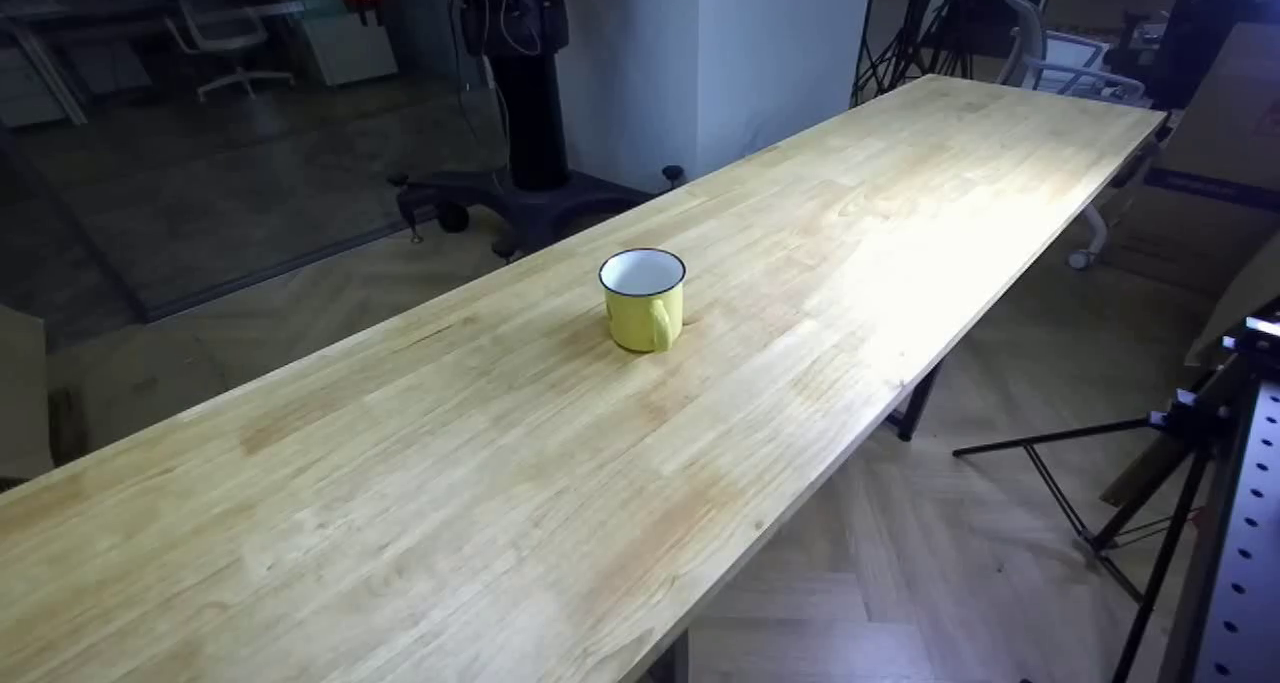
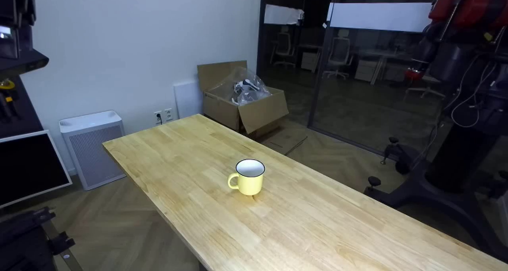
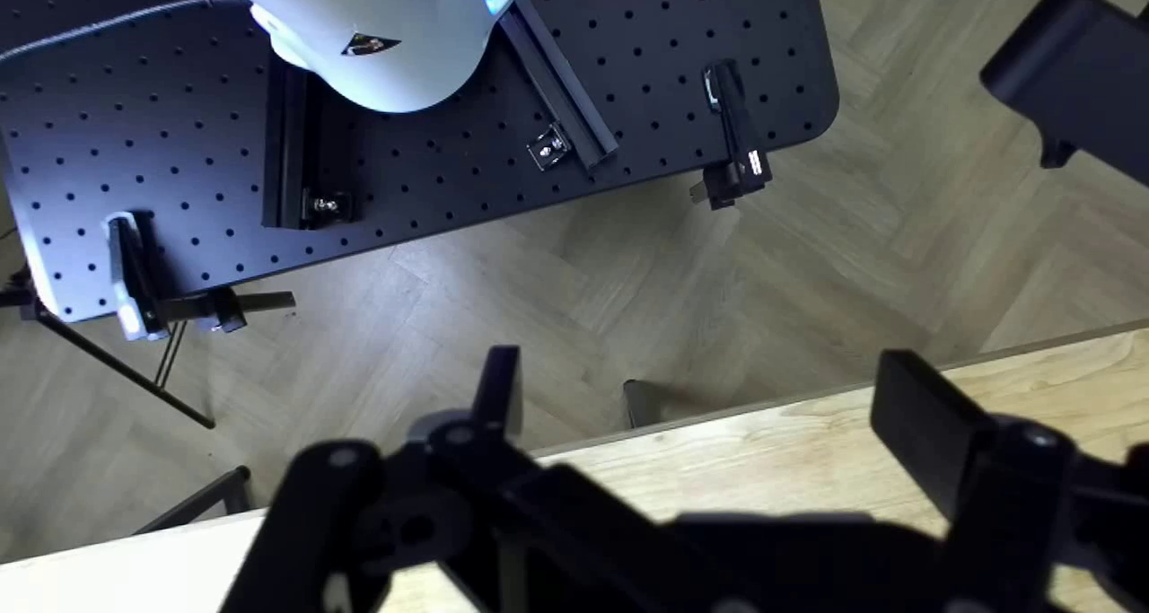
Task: Move the mug backward
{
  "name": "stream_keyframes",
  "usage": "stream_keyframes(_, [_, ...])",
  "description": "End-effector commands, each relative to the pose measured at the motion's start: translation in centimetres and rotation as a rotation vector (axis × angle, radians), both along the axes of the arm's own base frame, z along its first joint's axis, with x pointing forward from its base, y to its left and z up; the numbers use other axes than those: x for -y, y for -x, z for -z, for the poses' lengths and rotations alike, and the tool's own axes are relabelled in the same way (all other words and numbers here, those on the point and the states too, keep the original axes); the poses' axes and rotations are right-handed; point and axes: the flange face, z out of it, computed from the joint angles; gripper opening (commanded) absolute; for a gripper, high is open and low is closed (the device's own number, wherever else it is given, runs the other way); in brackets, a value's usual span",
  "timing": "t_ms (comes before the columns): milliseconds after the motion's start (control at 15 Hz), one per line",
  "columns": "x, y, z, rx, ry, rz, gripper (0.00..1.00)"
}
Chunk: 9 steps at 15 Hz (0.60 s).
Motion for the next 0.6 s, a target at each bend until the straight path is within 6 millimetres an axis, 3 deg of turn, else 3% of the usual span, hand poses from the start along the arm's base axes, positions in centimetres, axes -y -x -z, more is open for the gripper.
stream_keyframes(0, [0.0, 0.0, 0.0, -0.001, 0.0, 0.0, 1.0])
stream_keyframes(267, [0.3, -0.3, -0.1, 0.043, 0.044, 0.016, 1.0])
stream_keyframes(533, [4.0, -2.6, -0.2, 0.203, 0.236, 0.038, 1.0])
